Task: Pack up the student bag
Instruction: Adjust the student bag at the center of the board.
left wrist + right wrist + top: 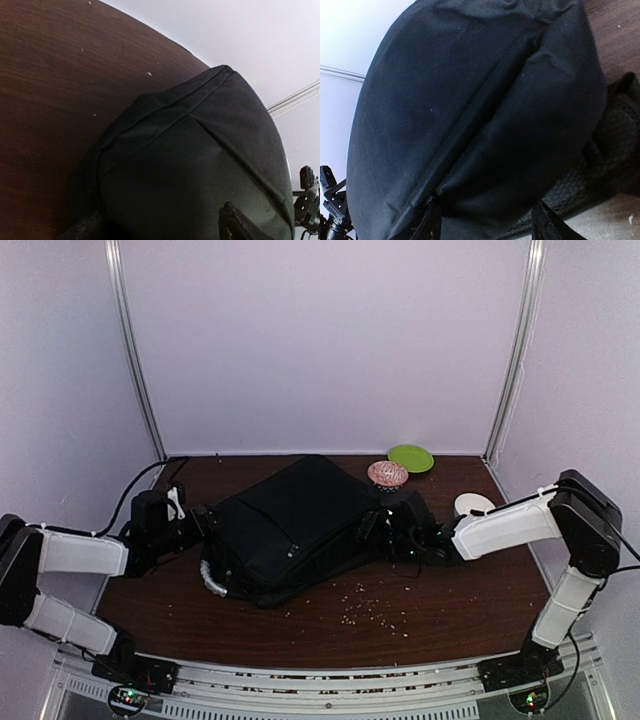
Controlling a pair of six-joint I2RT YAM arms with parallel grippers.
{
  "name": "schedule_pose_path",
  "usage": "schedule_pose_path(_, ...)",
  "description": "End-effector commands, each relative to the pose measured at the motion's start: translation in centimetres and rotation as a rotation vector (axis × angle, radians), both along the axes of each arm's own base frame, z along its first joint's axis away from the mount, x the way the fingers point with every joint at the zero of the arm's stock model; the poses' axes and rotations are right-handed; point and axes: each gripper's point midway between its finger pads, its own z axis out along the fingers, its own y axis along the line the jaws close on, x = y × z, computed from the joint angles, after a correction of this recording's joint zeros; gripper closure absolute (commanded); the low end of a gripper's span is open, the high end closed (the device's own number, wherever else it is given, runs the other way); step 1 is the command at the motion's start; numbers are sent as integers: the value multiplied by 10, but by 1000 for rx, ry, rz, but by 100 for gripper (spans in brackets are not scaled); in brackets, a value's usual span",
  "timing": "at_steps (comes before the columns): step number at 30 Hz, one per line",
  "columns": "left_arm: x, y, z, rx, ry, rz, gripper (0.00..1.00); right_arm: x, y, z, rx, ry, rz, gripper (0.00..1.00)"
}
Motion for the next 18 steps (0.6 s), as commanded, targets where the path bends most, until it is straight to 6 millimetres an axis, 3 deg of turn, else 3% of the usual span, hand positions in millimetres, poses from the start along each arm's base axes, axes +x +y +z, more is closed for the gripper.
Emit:
schedule_pose_path(1, -2, -20, 3, -118, -57, -88, 29, 14, 36, 8, -6, 27, 135, 39)
schedule_pose_path(6, -30, -23, -14, -184, -52, -119, 44, 34, 68, 15, -30, 14, 246, 40)
schedule_pose_path(10, -47, -34, -6, -232, -82, -165, 53, 48, 95, 19, -36, 16, 320, 40)
schedule_pose_path(18, -89, -73, 5, -150, -75, -247, 57, 71, 146, 30, -35, 11, 434, 40)
